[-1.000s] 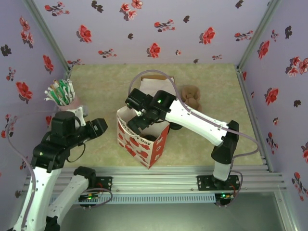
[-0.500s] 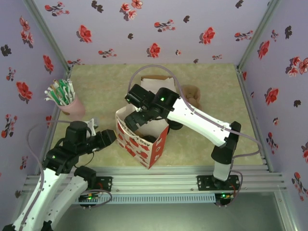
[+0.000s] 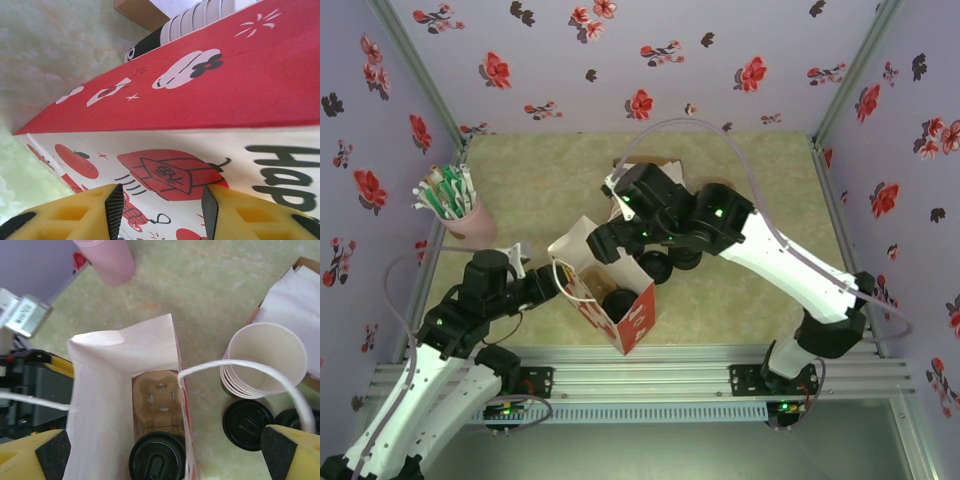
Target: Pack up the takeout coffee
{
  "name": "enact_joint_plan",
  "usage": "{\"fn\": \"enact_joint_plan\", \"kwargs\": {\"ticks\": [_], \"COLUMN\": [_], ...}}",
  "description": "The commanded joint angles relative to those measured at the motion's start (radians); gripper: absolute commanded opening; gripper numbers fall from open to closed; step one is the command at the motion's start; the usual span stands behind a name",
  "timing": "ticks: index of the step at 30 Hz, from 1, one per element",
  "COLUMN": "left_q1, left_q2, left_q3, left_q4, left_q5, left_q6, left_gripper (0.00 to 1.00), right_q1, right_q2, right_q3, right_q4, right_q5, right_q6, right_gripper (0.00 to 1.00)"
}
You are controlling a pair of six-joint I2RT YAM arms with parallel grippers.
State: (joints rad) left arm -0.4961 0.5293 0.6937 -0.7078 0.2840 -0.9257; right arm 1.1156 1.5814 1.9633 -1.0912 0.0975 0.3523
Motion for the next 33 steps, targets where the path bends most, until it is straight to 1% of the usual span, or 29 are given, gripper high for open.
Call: {"fn": "enact_joint_plan", "kwargs": {"ticks": [1, 7, 16, 23, 28, 33], "left_q1": [-0.009, -0.009, -0.007, 0.009, 0.019, 0.019], "left_q2": [0.017, 0.061, 0.156, 0.265, 0.286, 0.227], "left_q3": [-0.013, -0.029, -0.014, 0.030, 0.065, 0.094], "left_q4": [0.055, 0.143, 0.258, 0.322, 0.306, 0.208], "left_q5": [-0.036, -0.058, -0.124, -0.155, -0.155, -0.162], "left_q6": [-0.006, 0.008, 0.072, 0.121, 0.123, 0.115], "left_gripper": [0.47, 0.48, 0.48, 0.49, 0.50, 0.57], "right_q1": [0.007, 0.004, -0.001, -0.005, -0.004, -0.008], "right_q2": [-0.061, -0.182, -0.341, -0.453, -0.517, -0.609], "right_q3": [-0.061, -0.181, -0.356, -0.498, -0.592, -0.677], "right_q4": [0.061, 0.112, 0.153, 0.210, 0.261, 0.304], "right_q5": [-0.008, 0.013, 0.034, 0.004, -0.048, -0.021], "right_q6": [0.025, 0.036, 0.059, 0.069, 0.077, 0.099], "right_gripper": [0.99, 0.99, 0.98, 0.95, 0.95, 0.96]}}
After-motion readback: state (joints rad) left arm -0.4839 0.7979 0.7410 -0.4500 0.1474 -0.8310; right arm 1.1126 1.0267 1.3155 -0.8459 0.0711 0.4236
